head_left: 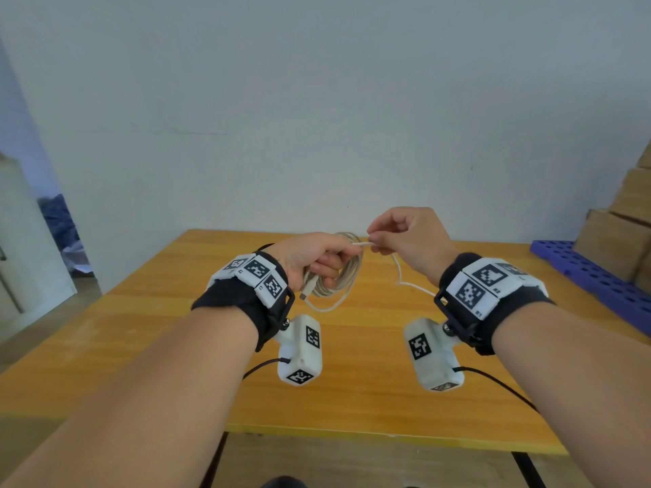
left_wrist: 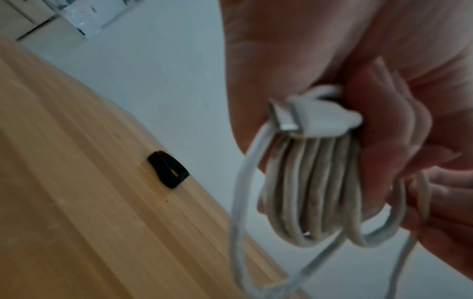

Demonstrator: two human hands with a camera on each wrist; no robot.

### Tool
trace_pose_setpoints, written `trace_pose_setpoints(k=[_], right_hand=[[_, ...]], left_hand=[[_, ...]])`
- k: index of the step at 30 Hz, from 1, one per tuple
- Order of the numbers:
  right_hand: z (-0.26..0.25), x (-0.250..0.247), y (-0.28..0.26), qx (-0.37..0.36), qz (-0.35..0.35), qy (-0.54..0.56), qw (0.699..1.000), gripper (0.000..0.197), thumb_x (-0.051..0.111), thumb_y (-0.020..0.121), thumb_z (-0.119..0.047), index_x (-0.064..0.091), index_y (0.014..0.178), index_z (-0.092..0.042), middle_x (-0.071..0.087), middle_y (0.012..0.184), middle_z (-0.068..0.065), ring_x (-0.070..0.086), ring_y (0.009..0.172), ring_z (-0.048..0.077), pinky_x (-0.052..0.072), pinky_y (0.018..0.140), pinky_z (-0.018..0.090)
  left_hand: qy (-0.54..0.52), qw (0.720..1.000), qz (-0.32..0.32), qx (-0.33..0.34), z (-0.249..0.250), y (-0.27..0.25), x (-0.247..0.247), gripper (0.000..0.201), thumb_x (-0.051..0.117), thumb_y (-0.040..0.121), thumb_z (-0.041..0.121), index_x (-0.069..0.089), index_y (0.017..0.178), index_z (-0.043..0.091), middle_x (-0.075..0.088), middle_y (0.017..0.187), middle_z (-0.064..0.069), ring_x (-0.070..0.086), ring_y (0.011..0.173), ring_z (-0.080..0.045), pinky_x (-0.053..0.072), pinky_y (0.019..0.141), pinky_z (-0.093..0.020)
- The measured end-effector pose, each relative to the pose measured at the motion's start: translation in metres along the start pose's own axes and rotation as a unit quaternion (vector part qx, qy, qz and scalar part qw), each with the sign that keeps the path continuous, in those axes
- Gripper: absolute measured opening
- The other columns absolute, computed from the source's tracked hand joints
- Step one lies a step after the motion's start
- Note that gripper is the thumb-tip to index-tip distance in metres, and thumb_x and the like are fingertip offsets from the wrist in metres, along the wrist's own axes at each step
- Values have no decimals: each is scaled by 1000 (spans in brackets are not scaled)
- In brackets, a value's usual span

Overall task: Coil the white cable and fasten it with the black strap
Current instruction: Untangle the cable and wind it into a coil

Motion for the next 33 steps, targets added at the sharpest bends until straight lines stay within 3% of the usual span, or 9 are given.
trace_pose_setpoints(k=[3, 6, 10, 16, 21, 27, 33], right_hand=[[-3, 0, 1, -8, -16, -11, 1000, 12, 74, 79, -8, 72, 79, -19, 70, 73, -1, 64, 66, 7, 53, 70, 18], [-4, 3, 0, -16, -37, -57, 998, 6, 76, 78, -15, 75, 81, -19, 73, 81, -2, 68, 78, 8, 53, 78, 20], [1, -6, 6, 1, 115, -44, 992, 5, 71, 82, -18, 75, 83, -19, 72, 79, -5, 64, 76, 7, 52, 76, 23], [-3, -2, 5, 4, 154, -70, 986, 10, 65, 86, -19, 73, 80, -19, 68, 72, -8, 63, 74, 9, 51, 74, 23], [4, 3, 5, 28, 72, -111, 991, 17, 63, 88, -22, 71, 74, -21, 69, 67, -6, 64, 67, 14, 51, 63, 26], [8, 14, 2, 51, 11, -69, 996, 26, 57, 92, -21, 75, 77, -8, 66, 59, 6, 61, 56, 18, 55, 60, 34], [10, 17, -5, 96, -67, -68, 991, 29, 50, 97, -18, 70, 78, -10, 69, 69, 8, 60, 55, 15, 56, 63, 29]], left_hand=[[-17, 1000, 0, -4, -1, 1, 2, 34, 52, 94, 20, 43, 61, 16, 28, 34, 10, 22, 29, -5, 31, 42, -21], [-26, 1000, 3, -9, 0, 2, -1, 34, 52, 94, 19, 43, 61, 16, 28, 34, 10, 22, 28, -5, 31, 42, -20], [-32, 999, -15, -3, 0, 0, 1, 33, 50, 95, 19, 42, 62, 15, 28, 34, 10, 23, 28, -4, 32, 41, -19], [-16, 999, -41, -5, 6, -2, 5, 36, 46, 96, 28, 45, 64, 13, 29, 33, 11, 25, 28, -3, 32, 41, -19], [-41, 997, -57, 33, 7, -4, 7, 40, 42, 98, 33, 47, 63, 13, 27, 34, 12, 23, 29, -4, 31, 43, -21], [-146, 986, -32, 73, 12, -2, 16, 41, 41, 99, 37, 48, 67, 12, 28, 36, 11, 25, 30, -4, 37, 42, -19], [-268, 957, -43, 101, 15, 0, 15, 26, 41, 97, 18, 49, 74, 9, 35, 46, 6, 33, 38, -7, 43, 54, -23]])
Point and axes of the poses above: each hand's wrist, its own y-axis towards the middle knuckle, its own x-axis out of the palm, z = x × y, the point moved 2 cm from there along y, towards the middle knuckle
